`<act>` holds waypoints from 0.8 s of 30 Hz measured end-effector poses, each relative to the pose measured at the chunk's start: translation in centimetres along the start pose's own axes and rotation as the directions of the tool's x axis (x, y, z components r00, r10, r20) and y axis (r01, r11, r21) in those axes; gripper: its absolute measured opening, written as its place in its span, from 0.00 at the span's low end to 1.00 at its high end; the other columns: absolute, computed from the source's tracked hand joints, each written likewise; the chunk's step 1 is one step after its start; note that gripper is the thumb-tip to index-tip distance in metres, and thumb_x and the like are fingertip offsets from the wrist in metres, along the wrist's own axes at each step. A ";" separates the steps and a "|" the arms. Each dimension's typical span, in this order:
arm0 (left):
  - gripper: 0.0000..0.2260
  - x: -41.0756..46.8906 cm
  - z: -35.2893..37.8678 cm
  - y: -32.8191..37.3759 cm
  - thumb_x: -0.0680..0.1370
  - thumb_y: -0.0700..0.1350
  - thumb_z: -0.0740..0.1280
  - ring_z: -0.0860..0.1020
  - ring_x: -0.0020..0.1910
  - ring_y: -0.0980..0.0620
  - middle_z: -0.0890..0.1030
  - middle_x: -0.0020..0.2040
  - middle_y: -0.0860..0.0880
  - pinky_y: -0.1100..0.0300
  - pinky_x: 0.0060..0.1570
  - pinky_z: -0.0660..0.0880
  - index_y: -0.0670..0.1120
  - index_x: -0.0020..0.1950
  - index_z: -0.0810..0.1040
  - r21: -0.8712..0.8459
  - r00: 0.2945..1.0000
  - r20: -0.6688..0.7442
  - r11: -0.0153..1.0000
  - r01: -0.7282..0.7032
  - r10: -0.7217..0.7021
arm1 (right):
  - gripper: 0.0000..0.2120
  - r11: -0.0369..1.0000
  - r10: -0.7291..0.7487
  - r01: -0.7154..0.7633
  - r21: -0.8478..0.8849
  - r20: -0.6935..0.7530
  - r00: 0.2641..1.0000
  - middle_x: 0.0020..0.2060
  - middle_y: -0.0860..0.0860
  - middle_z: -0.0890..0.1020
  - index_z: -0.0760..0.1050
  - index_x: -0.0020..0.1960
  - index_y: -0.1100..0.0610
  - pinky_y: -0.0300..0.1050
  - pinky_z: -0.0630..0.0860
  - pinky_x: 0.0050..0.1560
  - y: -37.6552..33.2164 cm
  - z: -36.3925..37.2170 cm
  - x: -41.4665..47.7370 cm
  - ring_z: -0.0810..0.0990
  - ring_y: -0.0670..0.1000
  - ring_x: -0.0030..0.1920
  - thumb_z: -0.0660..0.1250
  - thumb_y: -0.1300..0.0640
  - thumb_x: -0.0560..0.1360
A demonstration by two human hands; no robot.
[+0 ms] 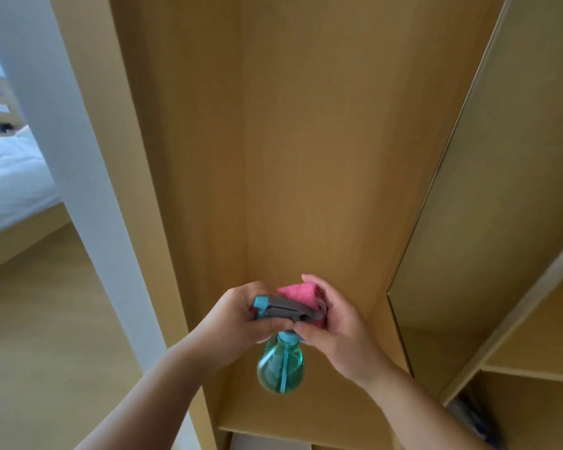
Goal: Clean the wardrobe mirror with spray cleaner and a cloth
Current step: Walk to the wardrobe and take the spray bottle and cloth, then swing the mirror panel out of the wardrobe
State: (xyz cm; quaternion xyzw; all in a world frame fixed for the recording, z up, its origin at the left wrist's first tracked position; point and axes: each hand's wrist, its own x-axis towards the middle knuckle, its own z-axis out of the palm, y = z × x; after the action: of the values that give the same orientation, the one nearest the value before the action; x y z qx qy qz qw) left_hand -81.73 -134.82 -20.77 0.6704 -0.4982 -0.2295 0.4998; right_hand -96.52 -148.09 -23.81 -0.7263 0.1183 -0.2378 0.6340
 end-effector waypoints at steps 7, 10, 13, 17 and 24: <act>0.06 3.6 -2.2 10.8 0.73 0.40 0.75 0.79 0.41 0.33 0.82 0.40 0.35 0.44 0.40 0.78 0.44 0.47 0.81 0.004 0.992 0.053 0.993 -0.118 0.118 | 0.27 0.981 -0.135 0.118 -0.156 -0.105 0.985 0.58 0.43 0.80 0.68 0.63 0.31 0.47 0.80 0.55 -12.0 -2.6 0.4 0.79 0.47 0.61 0.73 0.49 0.70; 0.05 4.7 -1.7 13.8 0.73 0.41 0.75 0.79 0.36 0.35 0.82 0.40 0.35 0.48 0.37 0.77 0.48 0.46 0.82 -0.003 0.979 0.083 0.982 -0.189 0.189 | 0.27 0.967 -0.195 0.163 -0.198 -0.156 0.968 0.58 0.46 0.79 0.68 0.63 0.33 0.44 0.80 0.53 -14.6 -4.1 -0.2 0.79 0.47 0.60 0.73 0.50 0.70; 0.05 5.3 -0.9 15.8 0.73 0.42 0.74 0.77 0.31 0.44 0.82 0.37 0.37 0.57 0.33 0.76 0.52 0.44 0.81 -0.011 0.970 0.100 0.975 -0.224 0.224 | 0.26 0.959 -0.220 0.178 -0.223 -0.182 0.958 0.58 0.46 0.79 0.68 0.63 0.34 0.48 0.81 0.52 -16.2 -5.4 -0.9 0.80 0.48 0.59 0.71 0.55 0.72; 0.04 5.7 0.5 17.1 0.73 0.44 0.75 0.80 0.37 0.36 0.84 0.38 0.39 0.48 0.37 0.78 0.51 0.45 0.82 0.000 0.971 0.066 0.973 -0.229 0.228 | 0.27 0.947 -0.222 0.162 -0.279 -0.199 0.955 0.59 0.45 0.78 0.66 0.68 0.41 0.41 0.80 0.51 -17.7 -6.9 -1.9 0.79 0.44 0.59 0.71 0.58 0.75; 0.05 6.2 2.5 18.6 0.72 0.44 0.75 0.82 0.37 0.44 0.85 0.37 0.48 0.55 0.35 0.79 0.50 0.45 0.81 0.069 0.973 -0.006 0.971 -0.230 0.231 | 0.19 0.776 -0.435 0.052 -0.628 -0.475 0.765 0.51 0.39 0.78 0.71 0.67 0.51 0.37 0.78 0.55 -21.5 -13.0 -4.5 0.77 0.38 0.52 0.67 0.51 0.77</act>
State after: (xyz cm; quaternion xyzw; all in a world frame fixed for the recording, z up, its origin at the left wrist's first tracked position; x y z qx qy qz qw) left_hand -89.43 -141.57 -3.84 0.6264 -0.5765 -0.1481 0.5034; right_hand -109.61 -153.64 -2.59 -0.7802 0.2774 -0.4904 0.2719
